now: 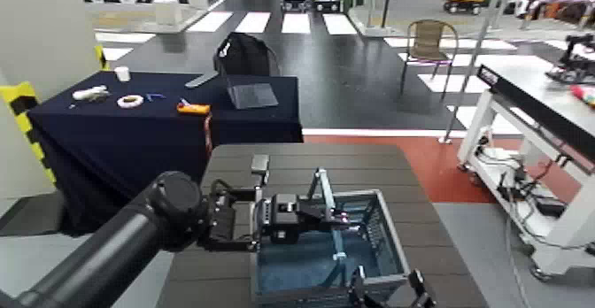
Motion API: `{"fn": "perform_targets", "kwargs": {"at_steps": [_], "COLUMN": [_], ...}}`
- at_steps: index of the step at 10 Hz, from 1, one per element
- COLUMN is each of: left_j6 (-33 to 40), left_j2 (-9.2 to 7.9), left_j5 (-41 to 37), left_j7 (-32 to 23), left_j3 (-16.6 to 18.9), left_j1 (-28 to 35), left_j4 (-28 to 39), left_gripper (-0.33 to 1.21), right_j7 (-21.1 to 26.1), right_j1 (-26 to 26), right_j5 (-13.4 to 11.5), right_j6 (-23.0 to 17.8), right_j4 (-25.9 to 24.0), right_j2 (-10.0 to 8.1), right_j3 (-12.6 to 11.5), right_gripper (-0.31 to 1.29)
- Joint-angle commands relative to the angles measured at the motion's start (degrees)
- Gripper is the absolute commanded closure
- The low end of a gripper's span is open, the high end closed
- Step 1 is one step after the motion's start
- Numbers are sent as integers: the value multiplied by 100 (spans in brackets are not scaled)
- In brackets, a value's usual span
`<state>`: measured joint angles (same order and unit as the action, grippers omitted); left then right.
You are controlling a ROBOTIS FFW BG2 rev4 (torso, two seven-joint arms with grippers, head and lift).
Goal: Place the crate on the table.
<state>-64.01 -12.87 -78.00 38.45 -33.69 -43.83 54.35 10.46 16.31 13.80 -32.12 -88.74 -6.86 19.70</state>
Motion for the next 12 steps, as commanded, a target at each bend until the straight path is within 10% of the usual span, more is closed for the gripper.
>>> {"fn": "perform_targets", "kwargs": {"at_steps": [1,12], "left_j6": [99,785], "left_j2": [92,215], "left_j5": [110,312], "left_j7": [119,734], "left_j3": [-33,-349], "left_j1": [-117,-196], "left_j4": [-231,-768], "left_gripper": [120,107], "right_j7": [8,-1], "right_j1": [-13,-40], "right_j5": [9,26], "right_j6": [-23,-110], "right_j4": [15,50], "right_j2": [0,-9], "right_j3": [16,51], "right_gripper": [13,13]}}
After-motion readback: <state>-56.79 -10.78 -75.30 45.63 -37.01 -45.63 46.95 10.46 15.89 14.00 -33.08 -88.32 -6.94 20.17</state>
